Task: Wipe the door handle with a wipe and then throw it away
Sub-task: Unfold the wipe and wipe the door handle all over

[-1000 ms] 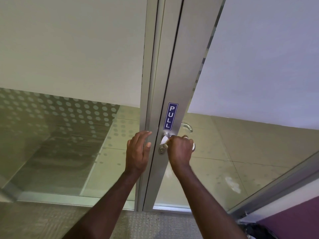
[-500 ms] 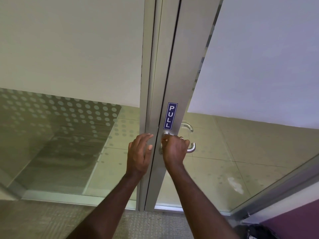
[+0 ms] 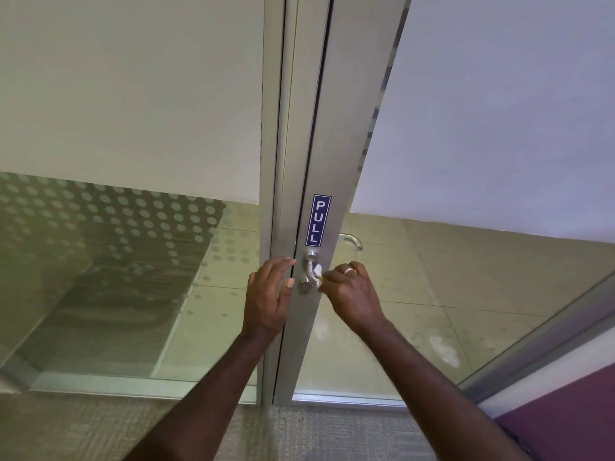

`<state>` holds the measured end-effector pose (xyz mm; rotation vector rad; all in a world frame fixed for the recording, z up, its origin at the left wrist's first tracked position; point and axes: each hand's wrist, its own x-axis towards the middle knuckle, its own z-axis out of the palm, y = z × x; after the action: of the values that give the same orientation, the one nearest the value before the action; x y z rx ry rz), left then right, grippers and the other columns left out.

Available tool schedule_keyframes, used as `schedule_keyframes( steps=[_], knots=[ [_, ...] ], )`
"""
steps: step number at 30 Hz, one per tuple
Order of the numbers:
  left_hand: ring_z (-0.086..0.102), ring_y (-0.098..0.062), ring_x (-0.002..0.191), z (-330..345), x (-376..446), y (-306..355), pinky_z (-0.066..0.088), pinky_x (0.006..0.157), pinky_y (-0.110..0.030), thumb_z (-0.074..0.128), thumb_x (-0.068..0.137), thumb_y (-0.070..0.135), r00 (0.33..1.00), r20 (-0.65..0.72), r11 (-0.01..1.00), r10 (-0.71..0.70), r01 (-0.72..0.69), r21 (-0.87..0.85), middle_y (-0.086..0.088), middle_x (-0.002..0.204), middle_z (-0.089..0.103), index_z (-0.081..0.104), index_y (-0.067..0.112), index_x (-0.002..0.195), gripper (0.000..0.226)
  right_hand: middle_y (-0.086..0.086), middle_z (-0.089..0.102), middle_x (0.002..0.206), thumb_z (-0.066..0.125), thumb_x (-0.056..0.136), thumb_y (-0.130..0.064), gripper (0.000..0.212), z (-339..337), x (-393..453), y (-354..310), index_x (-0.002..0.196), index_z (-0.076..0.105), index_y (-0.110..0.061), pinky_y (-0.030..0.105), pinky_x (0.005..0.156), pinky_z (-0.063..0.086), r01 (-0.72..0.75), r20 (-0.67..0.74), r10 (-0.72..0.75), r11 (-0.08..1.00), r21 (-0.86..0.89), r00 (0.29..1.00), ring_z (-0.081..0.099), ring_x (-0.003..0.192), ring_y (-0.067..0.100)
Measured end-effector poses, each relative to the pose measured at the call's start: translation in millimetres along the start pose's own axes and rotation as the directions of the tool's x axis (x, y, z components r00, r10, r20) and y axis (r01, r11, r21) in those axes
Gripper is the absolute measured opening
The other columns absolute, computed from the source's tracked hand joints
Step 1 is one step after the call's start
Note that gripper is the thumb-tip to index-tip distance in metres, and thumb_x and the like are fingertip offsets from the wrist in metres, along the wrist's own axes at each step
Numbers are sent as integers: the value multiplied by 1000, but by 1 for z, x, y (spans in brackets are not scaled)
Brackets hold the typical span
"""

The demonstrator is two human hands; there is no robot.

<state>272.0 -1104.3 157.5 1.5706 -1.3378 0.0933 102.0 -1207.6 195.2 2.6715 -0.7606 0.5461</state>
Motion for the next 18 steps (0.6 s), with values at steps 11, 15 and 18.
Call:
schedule_keyframes(
  steps=[11, 15, 18],
  knots=[
    [59, -15, 121, 11, 10, 14, 36, 94, -27, 34, 105, 34, 999, 27, 999, 31, -30, -33, 3, 134, 61, 62, 19, 132, 41, -17, 74, 113, 75, 87, -18, 14, -9, -26, 91, 91, 75, -31, 35, 77, 46, 214, 40, -214, 977, -19, 976, 66, 104, 23],
    [59, -14, 123, 17, 11, 15, 44, 96, -35, 35, 105, 35, 999, 10, 997, 36, -35, -71, 5, 132, 62, 62, 18, 131, 41, -16, 72, 119, 73, 88, -11, 19, -10, -29, 95, 91, 75, -29, 34, 77, 49, 178, 59, -177, 984, -4, 982, 67, 108, 23],
    [60, -15, 122, 27, 11, 20, 50, 98, -39, 37, 106, 33, 998, -1, 988, 64, -63, -141, 2, 131, 64, 64, 14, 128, 40, -14, 71, 124, 70, 90, -8, 19, -12, -28, 96, 94, 76, -25, 34, 77, 52, 156, 96, -157, 988, 17, 983, 66, 112, 21]
  ],
)
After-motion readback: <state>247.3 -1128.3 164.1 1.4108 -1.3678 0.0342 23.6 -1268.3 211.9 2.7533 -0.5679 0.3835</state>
